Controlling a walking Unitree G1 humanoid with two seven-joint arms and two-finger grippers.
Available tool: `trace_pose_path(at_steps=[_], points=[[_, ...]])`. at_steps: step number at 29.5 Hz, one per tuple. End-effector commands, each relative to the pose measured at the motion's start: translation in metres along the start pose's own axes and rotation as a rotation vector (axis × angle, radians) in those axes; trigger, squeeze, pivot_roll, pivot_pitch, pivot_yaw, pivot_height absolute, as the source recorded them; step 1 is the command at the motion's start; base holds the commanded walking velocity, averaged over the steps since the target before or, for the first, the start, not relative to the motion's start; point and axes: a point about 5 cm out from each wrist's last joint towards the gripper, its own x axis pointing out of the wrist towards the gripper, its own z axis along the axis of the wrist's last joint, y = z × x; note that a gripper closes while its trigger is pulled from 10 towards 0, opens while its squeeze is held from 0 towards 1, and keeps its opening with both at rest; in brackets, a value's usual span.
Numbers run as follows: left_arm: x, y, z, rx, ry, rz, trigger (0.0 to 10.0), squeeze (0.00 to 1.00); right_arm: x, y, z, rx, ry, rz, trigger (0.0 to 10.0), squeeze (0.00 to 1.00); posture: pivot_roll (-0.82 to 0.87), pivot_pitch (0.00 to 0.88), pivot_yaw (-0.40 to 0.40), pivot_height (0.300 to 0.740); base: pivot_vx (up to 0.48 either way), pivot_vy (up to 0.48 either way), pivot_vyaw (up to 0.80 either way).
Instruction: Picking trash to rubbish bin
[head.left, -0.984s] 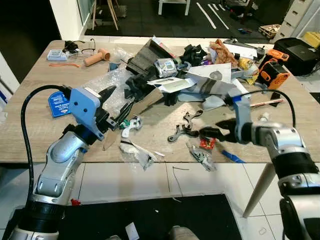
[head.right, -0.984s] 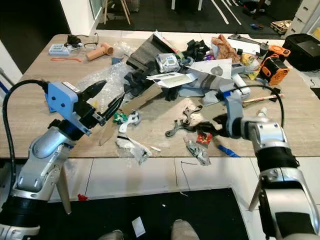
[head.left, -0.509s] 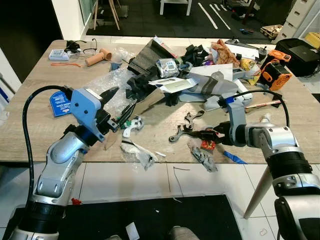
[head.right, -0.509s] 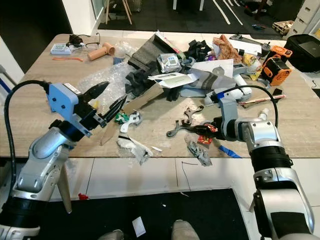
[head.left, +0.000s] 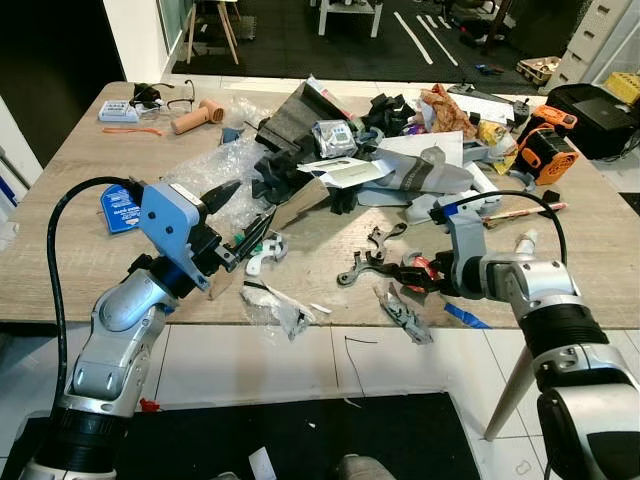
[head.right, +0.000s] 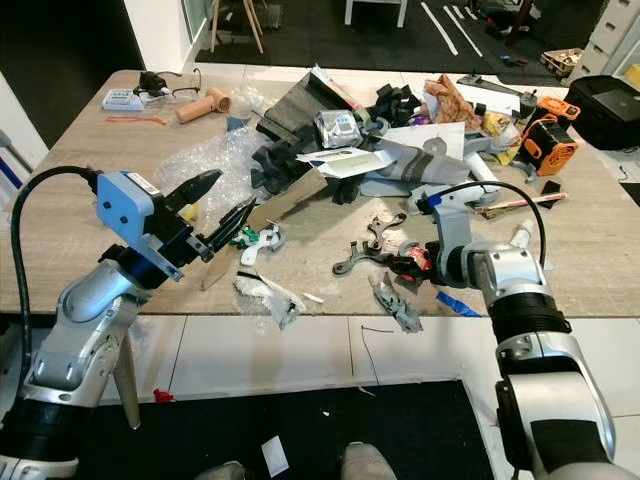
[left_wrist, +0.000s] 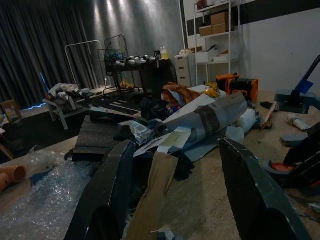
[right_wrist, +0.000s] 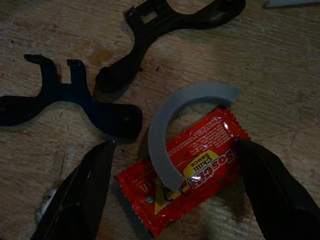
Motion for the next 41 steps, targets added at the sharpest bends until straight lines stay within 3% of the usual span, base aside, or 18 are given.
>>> trace_pose_path(at_steps=[1, 5, 7, 16, 21, 23, 28, 31, 32, 35, 37, 41], points=[[0.0, -0.005, 0.003, -0.007, -0.027, -0.014, 10.0, 0.0, 0.005, -0.001, -0.014, 0.005, 0.067, -0.028, 10.0, 0.0, -0.1, 0.0, -0.046, 0.74, 0.0, 0.0, 0.0], [-0.002, -0.006, 0.003, -0.016, -0.029, -0.023, 10.0, 0.0, 0.006, -0.002, -0.016, 0.0, 0.074, -0.04, 9.8, 0.0, -0.1, 0.0, -0.047, 0.74, 0.0, 0.0, 0.0], [-0.006, -0.008, 0.001, -0.028, -0.024, -0.035, 10.0, 0.0, 0.01, -0.001, -0.025, -0.006, 0.102, -0.045, 0.0, 0.0, -0.09, 0.0, -0.053, 0.74, 0.0, 0.0, 0.0], [-0.008, -0.01, 0.0, -0.036, -0.015, -0.05, 10.0, 0.0, 0.013, -0.004, -0.035, 0.001, 0.131, -0.053, 0.0, 0.0, -0.09, 0.0, -0.05, 0.74, 0.0, 0.0, 0.0], [-0.012, -0.013, -0.001, -0.04, 0.001, -0.097, 10.0, 0.0, 0.013, -0.006, -0.034, 0.003, 0.128, -0.063, 0.0, 0.0, -0.09, 0.0, -0.05, 0.74, 0.0, 0.0, 0.0], [-0.018, -0.016, -0.005, -0.043, 0.045, -0.162, 10.0, 0.0, 0.013, -0.007, -0.033, -0.001, 0.12, -0.068, 0.0, 0.0, -0.09, 0.0, -0.05, 0.74, 0.0, 0.0, 0.0], [-0.021, -0.016, -0.005, -0.04, 0.058, -0.18, 10.0, 0.0, 0.013, -0.007, -0.03, -0.013, 0.088, -0.071, 0.0, 0.0, -0.09, 0.0, -0.05, 0.74, 0.0, 0.0, 0.0], [-0.021, -0.015, -0.005, -0.035, 0.058, -0.178, 10.0, 0.0, 0.012, -0.007, -0.018, -0.036, 0.015, -0.07, 0.0, 0.0, -0.09, 0.0, -0.05, 0.74, 0.0, 0.0, 0.0], [-0.021, -0.014, -0.005, -0.036, 0.055, -0.175, 10.0, 0.0, 0.01, -0.006, -0.005, -0.043, -0.068, -0.064, 0.0, 0.0, -0.1, 0.0, -0.051, 0.74, 0.0, 0.0, 0.0], [-0.021, -0.014, -0.004, -0.037, 0.053, -0.173, 10.0, 0.0, 0.008, -0.006, 0.004, -0.047, -0.125, -0.06, 0.0, 0.0, -0.1, 0.0, -0.051, 0.74, 0.0, 0.0, 0.0], [-0.019, -0.013, -0.004, -0.042, 0.046, -0.168, 10.0, 0.0, 0.002, -0.003, 0.024, -0.041, -0.262, -0.026, 0.0, 0.0, -0.1, 0.0, -0.053, 0.74, 0.0, 0.0, 0.0], [-0.019, -0.013, -0.004, -0.045, 0.044, -0.165, 10.0, 0.0, -0.001, -0.001, 0.033, -0.031, -0.327, -0.003, 0.0, 0.0, -0.09, 0.0, -0.054, 0.74, 0.0, 0.0, 0.0]])
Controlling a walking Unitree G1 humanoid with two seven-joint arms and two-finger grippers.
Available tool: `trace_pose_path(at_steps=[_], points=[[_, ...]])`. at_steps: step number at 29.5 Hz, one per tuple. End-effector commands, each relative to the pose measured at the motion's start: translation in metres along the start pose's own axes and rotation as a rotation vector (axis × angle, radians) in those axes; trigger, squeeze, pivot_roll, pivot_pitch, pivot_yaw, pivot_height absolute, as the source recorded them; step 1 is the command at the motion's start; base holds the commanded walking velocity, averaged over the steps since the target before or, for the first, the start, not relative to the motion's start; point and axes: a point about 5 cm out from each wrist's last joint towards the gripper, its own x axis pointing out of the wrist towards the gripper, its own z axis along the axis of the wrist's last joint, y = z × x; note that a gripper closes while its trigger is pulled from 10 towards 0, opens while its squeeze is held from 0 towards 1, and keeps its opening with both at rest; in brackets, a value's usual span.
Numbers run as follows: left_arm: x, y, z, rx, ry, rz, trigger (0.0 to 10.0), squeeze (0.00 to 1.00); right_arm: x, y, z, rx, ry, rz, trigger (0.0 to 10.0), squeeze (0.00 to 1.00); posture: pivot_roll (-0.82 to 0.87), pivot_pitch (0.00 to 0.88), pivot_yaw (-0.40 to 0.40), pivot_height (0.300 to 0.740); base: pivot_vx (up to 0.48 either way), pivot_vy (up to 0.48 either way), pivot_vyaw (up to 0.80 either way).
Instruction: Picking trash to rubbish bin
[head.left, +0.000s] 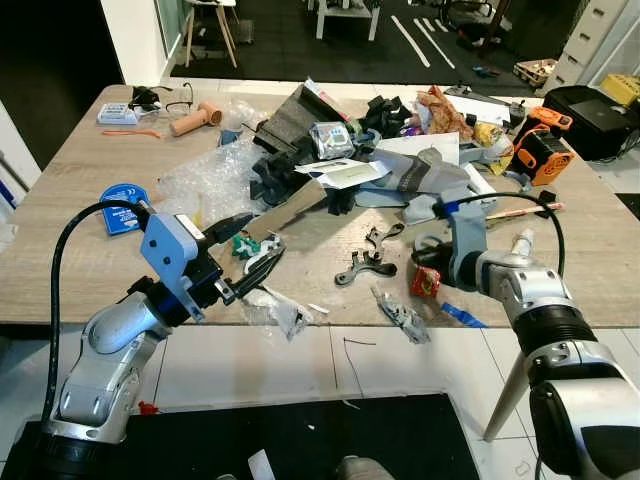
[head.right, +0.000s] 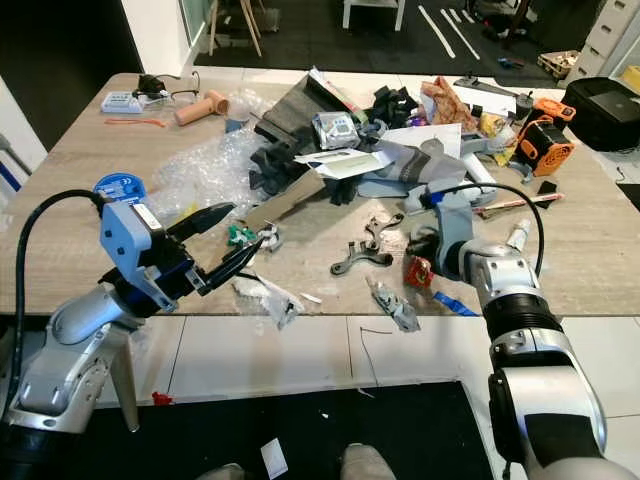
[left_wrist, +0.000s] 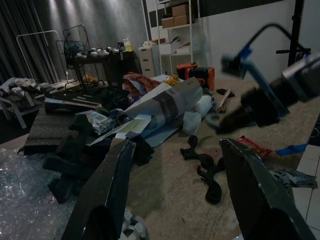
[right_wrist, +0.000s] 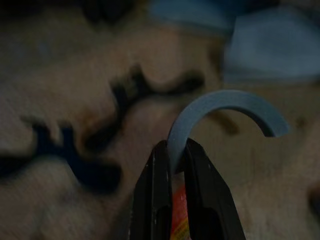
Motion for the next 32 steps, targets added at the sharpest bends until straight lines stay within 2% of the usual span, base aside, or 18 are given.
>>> trace_pose_path(at_steps=[1, 3, 6, 7, 8, 9, 10, 11, 12, 13, 14, 15, 16, 17, 18, 21, 25, 32], points=[[0.002, 0.001, 0.0, 0.002, 0.002, -0.004, 10.0, 0.0, -0.002, 0.004, 0.023, 0.022, -0.14, 0.04, 0.0, 0.0, -0.09, 0.0, -0.055, 0.74, 0.0, 0.0, 0.0], [0.002, 0.001, 0.0, 0.002, 0.002, -0.004, 10.0, 0.0, -0.002, 0.004, 0.023, 0.022, -0.14, 0.04, 0.0, 0.0, -0.09, 0.0, -0.055, 0.74, 0.0, 0.0, 0.0], [0.003, 0.001, -0.001, 0.0, -0.002, 0.007, 10.0, 0.0, -0.004, 0.006, 0.031, 0.044, -0.203, 0.064, 0.0, 0.0, -0.09, 0.0, -0.056, 0.74, 0.0, 0.0, 0.0], [0.005, 0.002, -0.001, -0.004, -0.009, 0.027, 10.0, 0.0, -0.005, 0.009, 0.038, 0.068, -0.265, 0.093, 0.0, 0.0, -0.09, 0.0, -0.057, 0.74, 0.0, 0.0, 0.0], [0.009, 0.005, -0.001, -0.029, -0.031, 0.092, 10.0, 0.0, -0.009, 0.021, 0.048, 0.11, -0.386, 0.174, 0.0, 0.0, -0.09, 0.0, -0.057, 0.74, 0.0, 0.0, 0.0], [0.009, 0.005, -0.001, -0.029, -0.031, 0.092, 10.0, 0.0, -0.009, 0.021, 0.048, 0.11, -0.386, 0.174, 0.0, 0.0, -0.09, 0.0, -0.057, 0.74, 0.0, 0.0, 0.0], [0.012, 0.006, -0.001, -0.056, -0.047, 0.145, 10.0, 0.0, -0.014, 0.031, 0.054, 0.138, -0.477, 0.221, 1.1, 0.0, -0.09, 0.0, -0.05, 0.74, 0.0, 0.0, 0.0], [0.015, 0.006, -0.001, -0.078, -0.06, 0.183, 10.0, 0.0, -0.019, 0.037, 0.057, 0.162, -0.545, 0.241, 1.1, 0.0, -0.09, 0.0, -0.05, 0.74, 0.0, 0.0, 0.0], [0.015, 0.004, -0.002, -0.105, -0.071, 0.215, 10.0, 0.0, -0.024, 0.042, 0.056, 0.157, -0.601, 0.204, 0.0, 0.0, -0.09, 0.0, -0.043, 0.74, 0.0, 0.0, 0.0], [0.015, 0.004, -0.002, -0.105, -0.071, 0.215, 10.0, 0.0, -0.024, 0.042, 0.056, 0.157, -0.601, 0.204, 0.0, 0.0, -0.09, 0.0, -0.043, 0.74, 0.0, 0.0, 0.0], [0.013, 0.001, -0.003, -0.13, -0.077, 0.243, 10.0, 0.0, -0.029, 0.05, 0.05, 0.137, -0.637, 0.174, 4.0, 0.0, -0.09, 0.0, -0.038, 0.74, 0.0, 0.0, 0.0], [0.011, -0.001, -0.004, -0.147, -0.08, 0.262, 10.0, 0.0, -0.032, 0.056, 0.046, 0.124, -0.661, 0.157, 4.0, 0.0, -0.1, 0.0, -0.035, 0.74, 0.0, 0.0, 0.0], [0.009, -0.003, -0.007, -0.163, -0.07, 0.283, 10.0, 0.0, -0.035, 0.064, 0.043, 0.128, -0.681, 0.154, 10.0, 0.0, -0.1, 0.0, -0.026, 0.74, 0.0, 0.0, 0.0], [0.009, -0.003, -0.007, -0.163, -0.07, 0.283, 10.0, 0.0, -0.035, 0.064, 0.043, 0.128, -0.681, 0.154, 10.0, 0.0, -0.1, 0.0, -0.026, 0.74, 0.0, 0.0, 0.0], [0.007, -0.004, -0.01, -0.178, -0.062, 0.311, 10.0, 0.0, -0.038, 0.076, 0.041, 0.084, -0.699, 0.188, 10.0, 0.0, -0.09, 0.0, -0.028, 0.74, 0.0, 0.0, 0.0], [0.006, -0.005, -0.01, -0.188, -0.063, 0.332, 10.0, 0.0, -0.038, 0.079, 0.041, 0.028, -0.701, 0.201, 10.0, 0.0, -0.09, 0.0, -0.027, 0.74, 0.0, 0.0, 0.0], [0.011, 0.0, -0.013, -0.199, -0.052, 0.378, 10.0, 0.0, -0.028, 0.072, 0.045, 0.075, -0.704, 0.168, 10.0, 0.0, -0.08, 0.0, -0.037, 0.74, 0.0, 0.0, 0.0], [0.024, 0.01, -0.014, -0.242, -0.064, 0.415, 10.0, 0.0, -0.022, 0.078, 0.042, 0.072, -0.694, 0.14, 10.0, 0.0, -0.08, 0.0, -0.033, 0.74, 0.0, 0.0, 0.0]])
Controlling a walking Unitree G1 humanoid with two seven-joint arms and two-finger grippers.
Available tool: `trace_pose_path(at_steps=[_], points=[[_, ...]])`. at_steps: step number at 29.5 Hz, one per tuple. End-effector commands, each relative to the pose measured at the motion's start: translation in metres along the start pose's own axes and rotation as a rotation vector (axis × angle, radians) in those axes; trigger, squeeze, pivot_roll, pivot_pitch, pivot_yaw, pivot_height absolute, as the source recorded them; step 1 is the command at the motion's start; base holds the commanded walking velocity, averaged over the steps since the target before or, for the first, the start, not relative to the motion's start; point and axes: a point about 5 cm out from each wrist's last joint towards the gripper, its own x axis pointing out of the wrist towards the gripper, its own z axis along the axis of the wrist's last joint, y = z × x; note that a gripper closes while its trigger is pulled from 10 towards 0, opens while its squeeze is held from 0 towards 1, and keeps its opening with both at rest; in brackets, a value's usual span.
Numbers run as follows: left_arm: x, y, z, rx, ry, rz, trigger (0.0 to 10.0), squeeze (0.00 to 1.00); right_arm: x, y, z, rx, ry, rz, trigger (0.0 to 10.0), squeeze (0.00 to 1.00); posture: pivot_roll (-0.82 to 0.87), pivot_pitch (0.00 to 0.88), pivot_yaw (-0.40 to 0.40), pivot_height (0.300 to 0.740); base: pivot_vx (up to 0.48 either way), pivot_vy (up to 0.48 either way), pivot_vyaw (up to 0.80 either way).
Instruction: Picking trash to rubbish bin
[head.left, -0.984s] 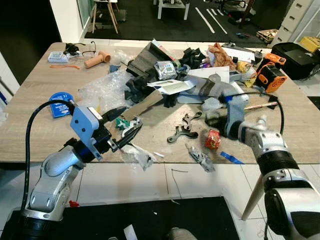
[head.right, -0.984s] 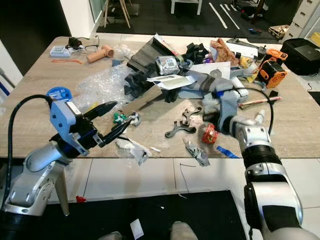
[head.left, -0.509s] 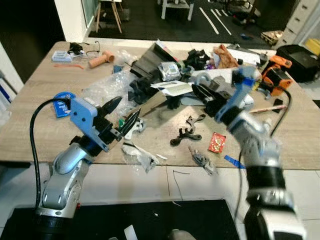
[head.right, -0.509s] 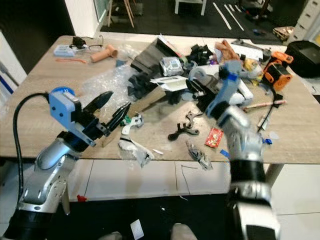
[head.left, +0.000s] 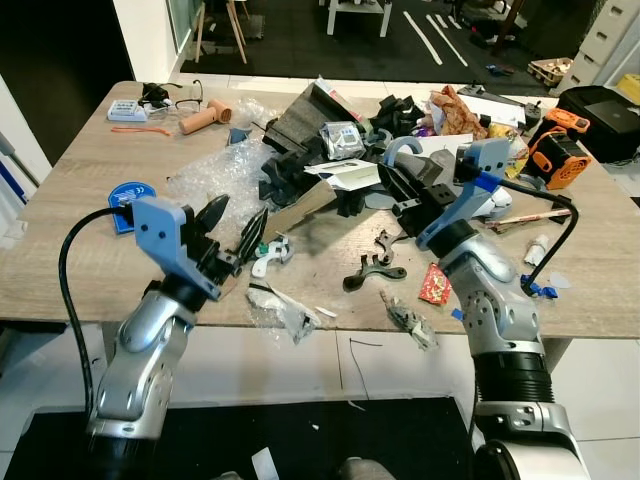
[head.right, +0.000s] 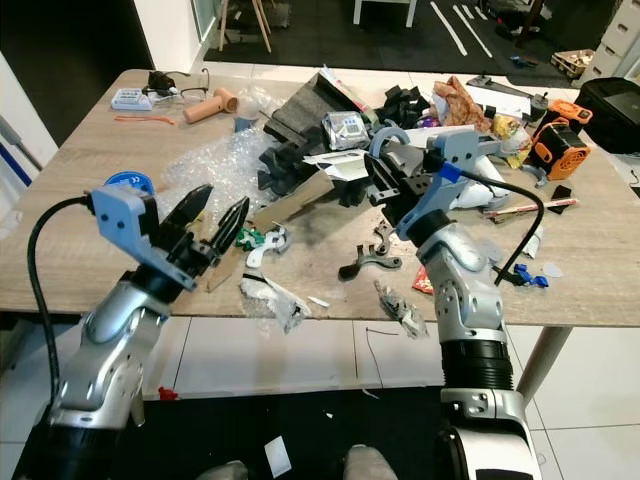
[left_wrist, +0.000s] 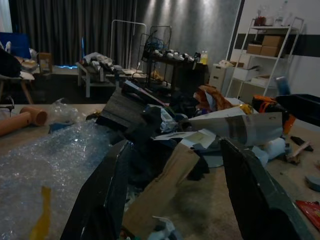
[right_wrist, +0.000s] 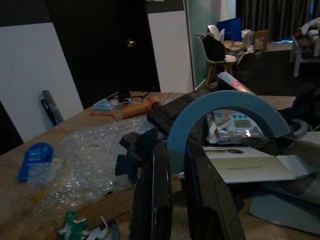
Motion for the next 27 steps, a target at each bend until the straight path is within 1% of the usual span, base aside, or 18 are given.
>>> trace_pose_path(at_steps=[1, 2, 4, 7, 8, 9, 10, 11, 13, 14, 15, 17, 18, 19, 20, 22, 25, 27], points=[[0.004, 0.002, -0.005, -0.028, 0.018, 0.026, 10.0, 0.0, -0.002, 0.007, -0.01, -0.016, 0.026, 0.015, 10.0, 0.0, -0.08, 0.0, -0.029, 0.74, 0.0, 0.0, 0.0], [0.005, 0.002, -0.007, -0.023, 0.026, 0.035, 10.0, 0.0, -0.004, 0.01, -0.014, -0.027, 0.04, 0.033, 10.0, 0.0, -0.09, 0.0, -0.028, 0.74, 0.0, 0.0, 0.0], [0.004, 0.002, -0.009, -0.021, 0.035, 0.042, 10.0, 0.0, -0.005, 0.012, -0.016, -0.029, 0.044, 0.047, 10.0, 0.0, -0.09, 0.0, -0.028, 0.74, 0.0, 0.0, 0.0], [-0.003, -0.001, -0.013, -0.021, 0.06, 0.058, 10.0, 0.0, -0.015, 0.012, -0.019, -0.082, 0.053, 0.078, 10.0, 0.0, -0.08, 0.0, -0.028, 0.74, -0.259, 0.0, 0.0], [-0.007, -0.002, -0.013, -0.021, 0.066, 0.063, 10.0, 0.0, -0.02, 0.013, -0.022, -0.106, 0.059, 0.08, 10.0, 0.0, -0.08, 0.0, -0.028, 0.74, -0.266, 0.0, 0.0], [-0.007, -0.002, -0.013, -0.021, 0.066, 0.063, 10.0, 0.0, -0.02, 0.013, -0.022, -0.106, 0.059, 0.08, 10.0, 0.0, -0.08, 0.0, -0.028, 0.74, -0.266, 0.0, 0.0], [-0.01, -0.002, -0.014, -0.022, 0.071, 0.067, 10.0, 0.0, -0.025, 0.013, -0.023, -0.115, 0.058, 0.07, 10.0, 0.0, -0.08, 0.0, -0.028, 0.74, -0.27, 0.0, 0.0], [-0.01, -0.002, -0.014, -0.022, 0.071, 0.067, 10.0, 0.0, -0.025, 0.013, -0.023, -0.115, 0.058, 0.07, 10.0, 0.0, -0.08, 0.0, -0.028, 0.74, -0.27, 0.0, 0.0], [-0.019, -0.006, -0.013, -0.02, 0.083, 0.081, 10.0, 0.0, -0.036, 0.01, -0.024, -0.132, 0.053, 0.026, 10.0, 0.0, -0.08, 0.0, -0.013, 0.74, -0.285, 0.0, 0.0], [-0.019, -0.006, -0.013, -0.02, 0.083, 0.081, 10.0, 0.0, -0.036, 0.01, -0.024, -0.132, 0.053, 0.026, 10.0, 0.0, -0.08, 0.0, -0.013, 0.74, -0.304, 0.0, 0.0], [-0.023, -0.008, -0.013, -0.018, 0.087, 0.089, 10.0, 0.0, -0.04, 0.008, -0.023, -0.147, 0.049, 0.003, 10.0, 0.0, -0.08, 0.0, -0.018, 0.74, -0.304, 0.0, 0.0], [-0.025, -0.008, -0.014, -0.011, 0.092, 0.093, 10.0, 0.0, -0.04, 0.007, -0.023, -0.142, 0.046, -0.002, 10.0, 0.0, -0.08, 0.0, -0.018, 0.74, -0.308, 0.0, 0.0], [-0.025, -0.008, -0.014, -0.011, 0.092, 0.093, 10.0, 0.0, -0.04, 0.007, -0.023, -0.142, 0.046, -0.002, 10.0, 0.0, -0.08, 0.0, -0.018, 0.74, -0.311, 0.0, 0.0], [-0.023, -0.005, -0.015, 0.006, 0.096, 0.1, 10.0, 0.0, -0.037, 0.006, -0.024, -0.145, 0.043, 0.001, 10.0, 0.0, -0.07, 0.0, -0.019, 0.74, -0.315, 0.0, 0.0], [-0.018, -0.001, -0.014, 0.019, 0.089, 0.101, 10.0, 0.0, -0.03, 0.005, -0.023, -0.149, 0.039, 0.005, 10.0, 0.0, -0.08, 0.0, -0.017, 0.74, -0.341, 0.0, 0.0], [-0.01, 0.003, -0.009, 0.039, 0.072, 0.097, 10.0, 0.0, -0.023, 0.005, -0.02, -0.148, 0.026, 0.013, 10.0, 0.0, -0.07, 0.0, -0.018, 0.74, -0.351, 0.0, 0.0], [-0.006, 0.005, -0.005, 0.05, 0.062, 0.091, 10.0, 0.0, -0.021, 0.006, -0.017, -0.137, 0.015, 0.02, 10.0, 0.0, -0.07, 0.0, -0.018, 0.74, -0.349, 0.0, 0.0], [-0.004, 0.008, -0.002, 0.053, 0.049, 0.101, 10.0, 0.0, -0.024, 0.006, -0.02, -0.134, 0.028, 0.016, 10.0, 0.0, -0.08, 0.0, -0.012, 0.74, -0.354, 0.0, 0.0]])
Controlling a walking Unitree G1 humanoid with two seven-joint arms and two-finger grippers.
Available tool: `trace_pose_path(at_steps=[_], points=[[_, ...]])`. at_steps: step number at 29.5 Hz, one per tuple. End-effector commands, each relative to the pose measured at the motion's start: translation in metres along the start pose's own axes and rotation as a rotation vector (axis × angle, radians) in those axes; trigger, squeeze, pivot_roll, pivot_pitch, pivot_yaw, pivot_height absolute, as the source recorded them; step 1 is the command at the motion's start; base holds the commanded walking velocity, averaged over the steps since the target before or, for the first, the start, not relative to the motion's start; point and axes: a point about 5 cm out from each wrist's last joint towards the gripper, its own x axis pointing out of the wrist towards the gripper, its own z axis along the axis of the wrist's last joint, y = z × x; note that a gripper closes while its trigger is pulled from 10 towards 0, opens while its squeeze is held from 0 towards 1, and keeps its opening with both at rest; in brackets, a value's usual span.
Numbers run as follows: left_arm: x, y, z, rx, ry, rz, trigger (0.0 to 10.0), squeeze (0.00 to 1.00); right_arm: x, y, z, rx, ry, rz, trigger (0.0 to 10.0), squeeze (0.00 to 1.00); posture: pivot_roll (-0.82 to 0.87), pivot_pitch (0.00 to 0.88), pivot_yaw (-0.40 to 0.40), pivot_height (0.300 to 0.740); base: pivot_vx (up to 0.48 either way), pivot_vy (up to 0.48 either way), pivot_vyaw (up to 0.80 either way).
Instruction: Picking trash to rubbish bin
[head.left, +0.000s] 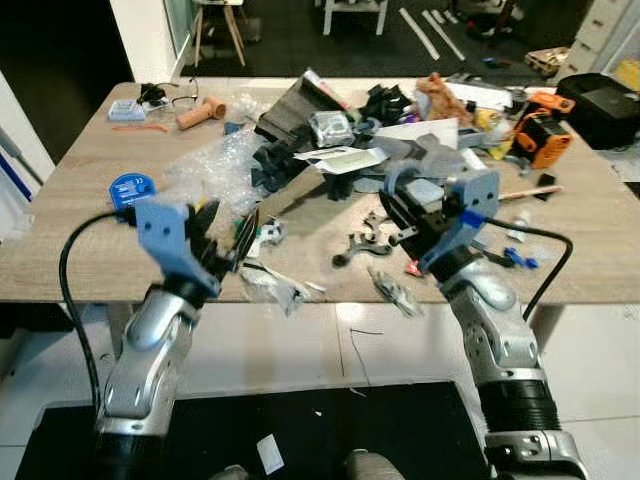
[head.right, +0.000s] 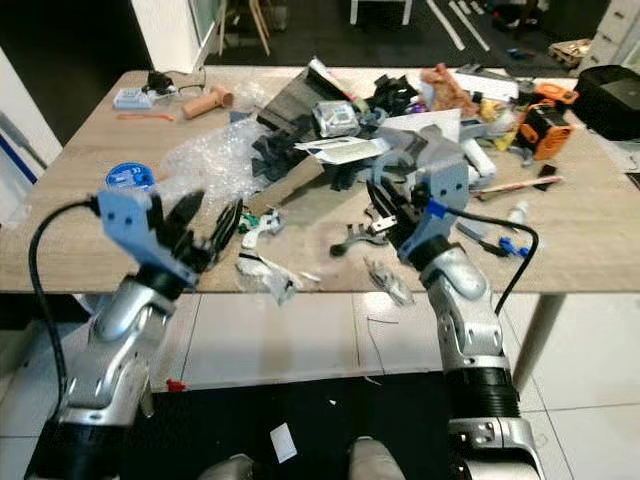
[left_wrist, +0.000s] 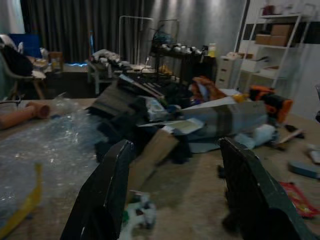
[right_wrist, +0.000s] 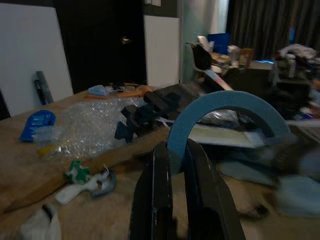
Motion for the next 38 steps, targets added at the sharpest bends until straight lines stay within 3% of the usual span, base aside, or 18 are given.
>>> trace_pose_path(at_steps=[1, 27, 38], points=[[-0.002, 0.005, -0.002, 0.009, 0.015, 0.023, 10.0, 0.0, -0.002, 0.001, -0.003, 0.004, 0.017, 0.001, 10.0, 0.0, -0.08, 0.0, -0.012, 0.74, -0.352, 0.0, 0.0], [-0.006, -0.007, -0.013, 0.006, 0.062, -0.029, 10.0, 0.0, 0.0, 0.001, -0.01, 0.005, 0.078, 0.005, 10.0, 0.0, -0.08, 0.0, -0.015, 0.74, -0.34, 0.0, 0.0], [-0.008, -0.015, -0.016, 0.025, 0.056, -0.109, 10.0, 0.0, 0.002, 0.004, -0.013, 0.023, 0.105, 0.029, 10.0, 0.0, -0.07, 0.0, -0.018, 0.74, 0.0, 0.0, -0.79]])
